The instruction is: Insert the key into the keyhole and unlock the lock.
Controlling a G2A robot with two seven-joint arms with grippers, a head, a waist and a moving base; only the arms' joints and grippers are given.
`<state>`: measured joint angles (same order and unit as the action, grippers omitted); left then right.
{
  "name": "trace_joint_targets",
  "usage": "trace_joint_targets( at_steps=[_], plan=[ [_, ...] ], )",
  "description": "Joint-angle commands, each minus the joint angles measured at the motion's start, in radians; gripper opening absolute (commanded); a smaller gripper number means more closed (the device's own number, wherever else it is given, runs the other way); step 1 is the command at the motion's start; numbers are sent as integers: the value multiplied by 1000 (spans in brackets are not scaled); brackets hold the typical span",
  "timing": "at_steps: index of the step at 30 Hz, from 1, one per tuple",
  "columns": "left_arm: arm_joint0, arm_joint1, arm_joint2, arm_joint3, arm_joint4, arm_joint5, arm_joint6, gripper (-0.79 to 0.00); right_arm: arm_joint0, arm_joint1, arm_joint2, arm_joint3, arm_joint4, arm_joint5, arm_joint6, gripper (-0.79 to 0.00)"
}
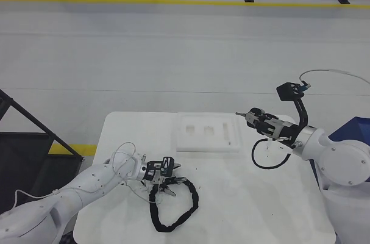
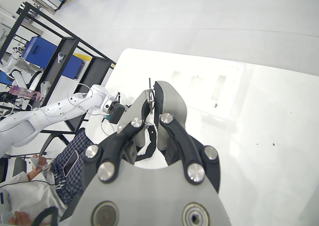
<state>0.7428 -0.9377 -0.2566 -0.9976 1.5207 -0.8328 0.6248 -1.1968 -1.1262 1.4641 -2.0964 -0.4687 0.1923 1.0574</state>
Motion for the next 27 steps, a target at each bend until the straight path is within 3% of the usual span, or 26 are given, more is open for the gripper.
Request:
trace_joint_targets(
  at_steps=[1,3,6,13,14,17,27],
  plan=[
    [1,-7,0,11,9,1,4,-126,0,0,0,0,0,0,0,-785],
    [2,-14,-3,21,16,4,9,-145,0,0,0,0,0,0,0,-785],
    [4,-23,-6,31,29,15,15,-311,0,0,0,0,0,0,0,-785],
    [10,-38,-17,43,52,28,18,-493,0,0,0,0,0,0,0,-785],
    [11,-39,-18,45,57,28,13,-536,0,0,0,0,0,0,0,-785],
    [15,-45,-25,53,54,27,5,-785,0,0,0,0,0,0,0,-785],
    [10,-38,-63,28,73,3,82,-785,0,0,0,0,0,0,0,-785]
  ],
)
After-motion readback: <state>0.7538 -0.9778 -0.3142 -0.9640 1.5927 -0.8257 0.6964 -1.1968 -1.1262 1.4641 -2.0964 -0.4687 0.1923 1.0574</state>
